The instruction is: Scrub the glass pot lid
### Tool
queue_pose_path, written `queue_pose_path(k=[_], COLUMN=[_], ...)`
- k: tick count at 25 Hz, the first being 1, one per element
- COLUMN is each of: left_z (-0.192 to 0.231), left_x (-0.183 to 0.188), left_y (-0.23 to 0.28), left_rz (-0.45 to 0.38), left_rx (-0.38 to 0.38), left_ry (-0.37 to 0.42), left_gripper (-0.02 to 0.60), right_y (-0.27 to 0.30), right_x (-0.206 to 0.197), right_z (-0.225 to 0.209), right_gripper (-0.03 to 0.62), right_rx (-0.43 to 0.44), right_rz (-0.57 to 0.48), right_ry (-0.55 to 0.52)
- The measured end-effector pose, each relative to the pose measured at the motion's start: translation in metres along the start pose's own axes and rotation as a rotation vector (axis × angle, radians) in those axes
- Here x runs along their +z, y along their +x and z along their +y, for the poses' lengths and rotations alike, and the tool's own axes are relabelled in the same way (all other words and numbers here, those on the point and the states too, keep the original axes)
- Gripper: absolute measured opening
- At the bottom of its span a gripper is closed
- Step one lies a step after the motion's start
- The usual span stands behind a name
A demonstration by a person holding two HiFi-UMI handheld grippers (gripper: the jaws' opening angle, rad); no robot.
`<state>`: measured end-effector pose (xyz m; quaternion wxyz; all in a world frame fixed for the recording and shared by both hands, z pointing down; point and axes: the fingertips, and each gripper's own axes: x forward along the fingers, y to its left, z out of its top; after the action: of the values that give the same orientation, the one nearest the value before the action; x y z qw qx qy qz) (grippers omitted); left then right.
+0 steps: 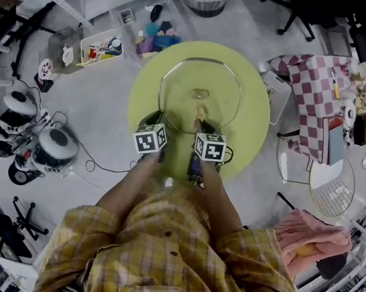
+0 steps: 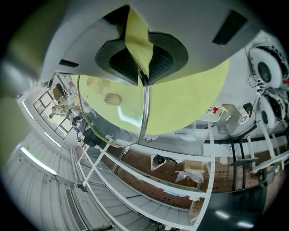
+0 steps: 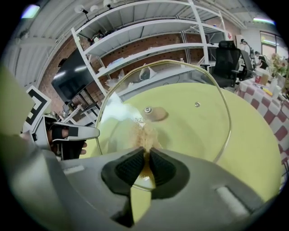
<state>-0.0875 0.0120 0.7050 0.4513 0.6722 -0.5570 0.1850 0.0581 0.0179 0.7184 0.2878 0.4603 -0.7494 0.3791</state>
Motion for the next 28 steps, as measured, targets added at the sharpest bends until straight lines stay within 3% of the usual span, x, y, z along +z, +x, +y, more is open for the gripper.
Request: queue_pose_path(k=[15,24,28], left_z=[-0.002,-0.001,-0.001], left_x=[0.001,0.004,0.0], left_y=[-0.004,-0.01,-0.014], left_rz=[-0.01,-0.015,-0.019], left_rx=[0.018,-0.006,0.008], left_ry=[0.013,0.021,0.043], left_gripper=[0.074,0.074,0.111], right_y=[-0.03,-0.034,-0.04], right_x=[-0.002,-0.002,0.002], right_z=[-0.048,-0.04,-0.04], right_gripper=[0.038,0.038,0.038], right_rx=[-0.102,0.008,0.02], right_rz=[-0.024,-0.03,-0.052], right_ry=[0.095,0.116,0.121])
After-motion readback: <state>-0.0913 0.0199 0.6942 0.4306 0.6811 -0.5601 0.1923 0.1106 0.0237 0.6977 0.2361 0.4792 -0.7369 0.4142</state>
